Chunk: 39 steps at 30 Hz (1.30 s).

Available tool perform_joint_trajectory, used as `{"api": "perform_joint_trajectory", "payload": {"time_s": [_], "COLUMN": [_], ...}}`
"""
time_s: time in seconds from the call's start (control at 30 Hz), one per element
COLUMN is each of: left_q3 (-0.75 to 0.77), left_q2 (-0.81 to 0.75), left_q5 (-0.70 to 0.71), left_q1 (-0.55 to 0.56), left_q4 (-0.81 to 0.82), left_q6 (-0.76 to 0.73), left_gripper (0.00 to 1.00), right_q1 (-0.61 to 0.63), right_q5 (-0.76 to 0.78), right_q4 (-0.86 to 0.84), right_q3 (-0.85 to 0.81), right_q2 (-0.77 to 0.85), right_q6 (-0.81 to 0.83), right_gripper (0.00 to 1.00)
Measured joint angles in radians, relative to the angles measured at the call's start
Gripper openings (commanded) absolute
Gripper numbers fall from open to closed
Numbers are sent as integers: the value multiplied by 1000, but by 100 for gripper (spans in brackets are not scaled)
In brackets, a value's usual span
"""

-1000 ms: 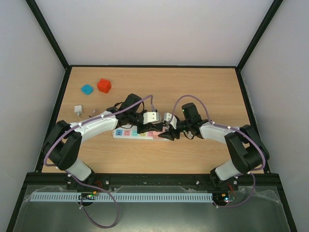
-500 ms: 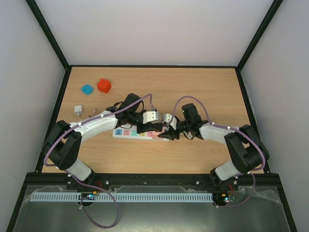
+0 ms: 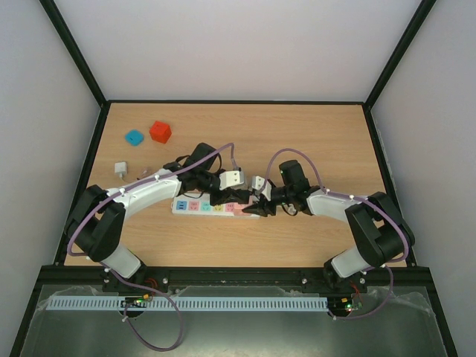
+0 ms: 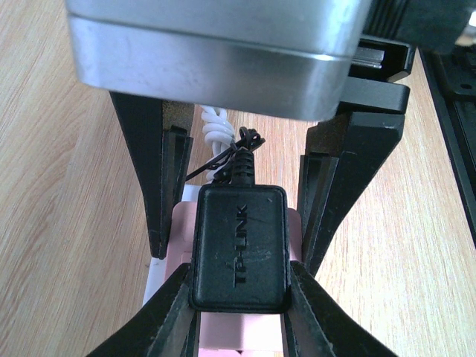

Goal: Pull the plug off the socket

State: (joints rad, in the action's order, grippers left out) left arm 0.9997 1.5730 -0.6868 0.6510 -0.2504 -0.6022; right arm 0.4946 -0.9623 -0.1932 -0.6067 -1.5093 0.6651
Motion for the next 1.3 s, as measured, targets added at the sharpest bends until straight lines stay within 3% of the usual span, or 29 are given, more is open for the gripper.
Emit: {"api": "perform_joint_trajectory", "payload": {"time_s": [0.77,1.07,1.3], "left_q3": [15,43,48], "left_q2": [0,-23,-47], "left_q5": [-28,-24,-36], "left_q1": [-30,-14,-6], "left_q4": [-33,-69,-55], "left_q6": [6,-112,-123], "left_gripper": [8,8,7], "right_q1": [3,6,7], "right_q5": [-12,-7,-6], "right_q4": [-23,-30,-31], "right_q3": [0,0,0], "right_q2": [-8,-15,-15], "right_q6": [-16,-16,-18], "right_gripper": [25,19,20]}}
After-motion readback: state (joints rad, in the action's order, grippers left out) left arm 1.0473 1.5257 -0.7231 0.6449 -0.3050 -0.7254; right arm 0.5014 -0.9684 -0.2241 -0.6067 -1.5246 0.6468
